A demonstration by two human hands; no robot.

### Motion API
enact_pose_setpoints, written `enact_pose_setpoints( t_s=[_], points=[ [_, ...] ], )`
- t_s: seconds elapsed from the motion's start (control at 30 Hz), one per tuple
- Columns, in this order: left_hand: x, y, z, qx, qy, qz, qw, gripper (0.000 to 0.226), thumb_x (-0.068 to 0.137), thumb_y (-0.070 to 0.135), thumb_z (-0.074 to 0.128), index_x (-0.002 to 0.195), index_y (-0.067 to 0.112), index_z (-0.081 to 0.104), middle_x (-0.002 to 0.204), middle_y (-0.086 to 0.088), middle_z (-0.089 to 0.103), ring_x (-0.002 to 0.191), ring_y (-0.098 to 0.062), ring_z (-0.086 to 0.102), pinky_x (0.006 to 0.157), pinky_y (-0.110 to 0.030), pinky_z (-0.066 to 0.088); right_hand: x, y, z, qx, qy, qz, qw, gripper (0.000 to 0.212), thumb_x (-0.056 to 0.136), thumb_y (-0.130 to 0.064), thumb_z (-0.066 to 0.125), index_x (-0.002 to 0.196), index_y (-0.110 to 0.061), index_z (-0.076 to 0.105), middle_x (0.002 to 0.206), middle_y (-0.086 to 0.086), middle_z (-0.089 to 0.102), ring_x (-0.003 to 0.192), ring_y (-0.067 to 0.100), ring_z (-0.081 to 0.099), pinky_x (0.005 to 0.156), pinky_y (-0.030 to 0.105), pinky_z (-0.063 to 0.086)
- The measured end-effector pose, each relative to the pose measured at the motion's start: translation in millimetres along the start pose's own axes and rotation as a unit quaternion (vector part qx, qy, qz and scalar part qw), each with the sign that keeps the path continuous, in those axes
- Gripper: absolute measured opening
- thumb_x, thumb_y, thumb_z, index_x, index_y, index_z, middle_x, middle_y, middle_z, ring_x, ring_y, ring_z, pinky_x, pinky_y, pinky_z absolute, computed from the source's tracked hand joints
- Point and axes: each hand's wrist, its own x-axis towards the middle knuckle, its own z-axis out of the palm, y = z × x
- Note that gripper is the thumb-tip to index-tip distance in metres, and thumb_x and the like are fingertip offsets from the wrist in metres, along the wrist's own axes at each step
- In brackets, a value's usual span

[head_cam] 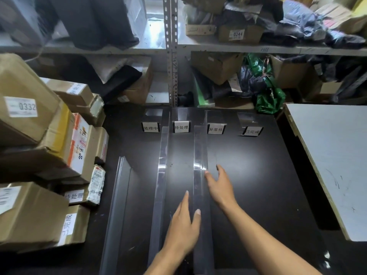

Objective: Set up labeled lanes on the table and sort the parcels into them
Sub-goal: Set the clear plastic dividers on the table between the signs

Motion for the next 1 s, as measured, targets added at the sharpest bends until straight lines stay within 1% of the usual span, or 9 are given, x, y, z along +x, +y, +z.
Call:
enact_pose_setpoints(
  t_s=[0.07,0.23,0.3,0.37,0.53,0.63,0.7,0.8,1.0],
  points=[
    [0.7,8.4,-29.2,-0.047,0.049,0.03,0.997,0.062,0.098,0.029,0.05,0.153,0.027,0.021,0.153,0.01,0.036,0.137,0.0,0.035,0.115,-0.028,0.033,-11.7,-29.2,-0.3,0.028,0.046,-0.053,0.997,0.065,0.098,-0.037,0.054,0.153,-0.013,0.029,0.159,0.004,0.033,0.146,0.018,0.029,0.118,0.031,0.022],
    [-8.3,9.0,-136.5,-0.077,0.257,0.095,0.959,0.031,0.095,0.01,0.055,0.124,0.019,0.062,0.115,0.005,0.066,0.1,0.006,0.062,0.085,-0.002,0.044,-50.5,-104.6,19.3,0.138,0.044,-0.162,0.976,0.051,0.1,-0.03,0.053,0.147,-0.017,0.041,0.139,-0.004,0.053,0.127,0.007,0.05,0.104,0.02,0.039],
    [-13.6,-9.3,-171.9,-0.045,0.306,0.08,0.948,0.027,0.094,0.01,0.055,0.118,0.018,0.065,0.11,0.004,0.067,0.092,0.0,0.063,0.08,-0.005,0.044,-64.1,-126.0,35.4,0.169,0.022,-0.175,0.97,0.046,0.101,-0.03,0.051,0.145,-0.019,0.044,0.13,-0.007,0.057,0.119,0.006,0.055,0.1,0.02,0.042],
    [-17.5,-34.5,-195.0,-0.013,0.321,0.048,0.946,0.027,0.094,0.012,0.055,0.119,0.018,0.064,0.112,0.001,0.067,0.097,-0.013,0.065,0.086,-0.022,0.049,-76.2,-140.3,56.6,0.172,-0.02,-0.178,0.969,0.047,0.1,-0.035,0.049,0.144,-0.021,0.044,0.126,-0.009,0.059,0.116,0.009,0.059,0.101,0.03,0.047],
    [-27.0,-104.8,-194.2,0.114,0.199,-0.102,0.968,0.054,0.096,0.026,0.053,0.146,0.01,0.037,0.149,-0.011,0.041,0.134,-0.029,0.041,0.108,-0.039,0.035,-105.8,-153.6,125.8,0.091,-0.169,-0.147,0.97,0.041,0.103,-0.032,0.043,0.14,-0.016,0.049,0.125,0.002,0.062,0.096,0.01,0.067,0.096,0.041,0.053],
    [-35.6,-130.8,-174.7,0.144,0.091,-0.165,0.972,0.073,0.098,0.036,0.048,0.154,0.009,0.01,0.16,-0.011,0.018,0.144,-0.031,0.026,0.113,-0.041,0.028,-122.2,-146.3,165.2,0.013,-0.226,-0.115,0.967,0.037,0.103,-0.034,0.04,0.128,-0.012,0.056,0.117,0.004,0.063,0.109,0.023,0.062,0.099,0.042,0.048],
    [-38.3,-137.4,-165.1,0.127,0.045,-0.193,0.972,0.066,0.099,0.033,0.046,0.153,0.012,0.016,0.154,-0.014,0.033,0.138,-0.033,0.038,0.105,-0.039,0.035,-128.7,-135.4,185.8,-0.058,-0.239,-0.102,0.964,0.04,0.104,-0.034,0.037,0.124,-0.006,0.057,0.119,0.01,0.063,0.113,0.026,0.058,0.092,0.032,0.042],
    [-41.7,-135.0,-159.9,0.148,0.033,-0.198,0.968,0.035,0.098,0.024,0.04,0.133,0.018,0.045,0.128,-0.016,0.06,0.118,-0.036,0.055,0.088,-0.037,0.044,-133.4,-117.5,206.3,-0.095,-0.239,-0.075,0.963,0.045,0.104,-0.037,0.036,0.127,-0.003,0.057,0.126,0.014,0.062,0.116,0.028,0.055,0.083,0.028,0.034],
    [-42.1,-118.8,-155.5,0.181,0.069,-0.187,0.963,0.021,0.096,0.023,0.045,0.112,0.012,0.053,0.115,-0.014,0.065,0.112,-0.037,0.059,0.085,-0.042,0.048,-127.7,-92.9,222.1,-0.13,-0.2,-0.05,0.97,0.03,0.101,-0.041,0.037,0.096,-0.014,0.047,0.096,0.008,0.05,0.091,0.019,0.048,0.079,0.031,0.034]
  ],
)
